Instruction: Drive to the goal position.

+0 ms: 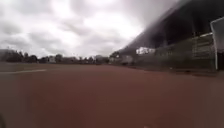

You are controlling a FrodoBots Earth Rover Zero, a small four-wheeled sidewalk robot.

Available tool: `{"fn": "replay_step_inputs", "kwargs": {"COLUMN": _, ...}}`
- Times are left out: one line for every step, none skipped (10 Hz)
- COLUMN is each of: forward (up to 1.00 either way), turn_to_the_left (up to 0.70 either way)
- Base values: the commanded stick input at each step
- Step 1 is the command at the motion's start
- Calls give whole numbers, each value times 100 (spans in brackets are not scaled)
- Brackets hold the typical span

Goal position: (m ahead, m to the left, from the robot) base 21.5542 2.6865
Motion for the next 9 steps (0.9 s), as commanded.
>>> {"fn": "replay_step_inputs", "kwargs": {"forward": 70, "turn_to_the_left": 0}}
{"fn": "replay_step_inputs", "kwargs": {"forward": 70, "turn_to_the_left": 0}}
{"fn": "replay_step_inputs", "kwargs": {"forward": 70, "turn_to_the_left": 0}}
{"fn": "replay_step_inputs", "kwargs": {"forward": 70, "turn_to_the_left": 0}}
{"fn": "replay_step_inputs", "kwargs": {"forward": 70, "turn_to_the_left": 0}}
{"fn": "replay_step_inputs", "kwargs": {"forward": 70, "turn_to_the_left": 0}}
{"fn": "replay_step_inputs", "kwargs": {"forward": 70, "turn_to_the_left": 0}}
{"fn": "replay_step_inputs", "kwargs": {"forward": 70, "turn_to_the_left": 0}}
{"fn": "replay_step_inputs", "kwargs": {"forward": 70, "turn_to_the_left": 0}}
